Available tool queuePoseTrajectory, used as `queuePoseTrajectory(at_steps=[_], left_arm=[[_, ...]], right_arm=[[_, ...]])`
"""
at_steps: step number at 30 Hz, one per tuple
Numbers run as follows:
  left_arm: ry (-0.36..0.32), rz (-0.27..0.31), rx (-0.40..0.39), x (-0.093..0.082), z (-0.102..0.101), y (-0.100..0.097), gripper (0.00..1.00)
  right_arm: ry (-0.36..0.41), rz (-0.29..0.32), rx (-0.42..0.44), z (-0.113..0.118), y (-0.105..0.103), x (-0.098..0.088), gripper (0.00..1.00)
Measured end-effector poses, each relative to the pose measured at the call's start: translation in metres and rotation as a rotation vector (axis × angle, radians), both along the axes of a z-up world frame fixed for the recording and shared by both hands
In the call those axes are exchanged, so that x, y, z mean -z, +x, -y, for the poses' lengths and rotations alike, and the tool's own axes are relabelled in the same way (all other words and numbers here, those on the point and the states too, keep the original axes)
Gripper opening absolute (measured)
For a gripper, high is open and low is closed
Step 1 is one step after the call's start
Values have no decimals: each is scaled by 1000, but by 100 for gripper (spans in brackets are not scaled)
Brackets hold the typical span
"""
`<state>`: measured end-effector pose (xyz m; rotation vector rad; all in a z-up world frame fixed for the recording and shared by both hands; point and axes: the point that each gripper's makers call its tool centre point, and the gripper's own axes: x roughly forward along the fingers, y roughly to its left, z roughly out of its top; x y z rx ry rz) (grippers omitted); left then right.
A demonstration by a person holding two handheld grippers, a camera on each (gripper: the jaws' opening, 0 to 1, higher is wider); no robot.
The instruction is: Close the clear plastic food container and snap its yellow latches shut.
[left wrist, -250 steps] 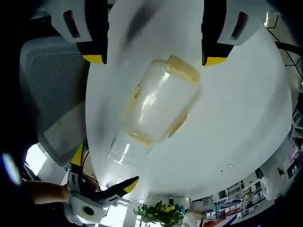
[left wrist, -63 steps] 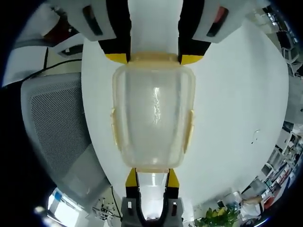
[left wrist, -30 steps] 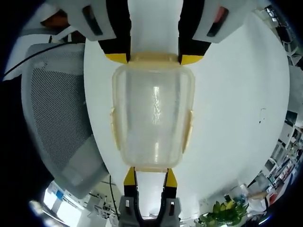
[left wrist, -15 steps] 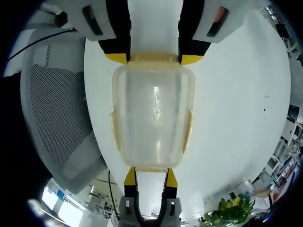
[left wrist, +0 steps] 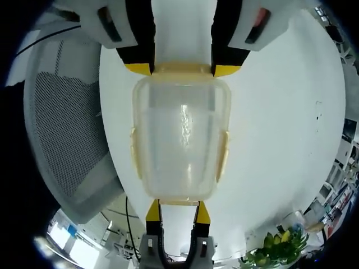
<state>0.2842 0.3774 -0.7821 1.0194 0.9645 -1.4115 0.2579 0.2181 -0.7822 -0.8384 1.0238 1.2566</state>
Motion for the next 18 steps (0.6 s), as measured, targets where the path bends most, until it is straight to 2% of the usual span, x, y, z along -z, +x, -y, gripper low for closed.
queuePoseTrajectory(at_steps=[9, 18], left_arm=[[-22, -17, 4, 1, 24, -6, 33], [-22, -13, 3, 2, 30, -3, 33]], right_arm=[[-12, -9, 10, 22, -6, 3, 35], [-22, 5, 14, 30, -5, 2, 35]])
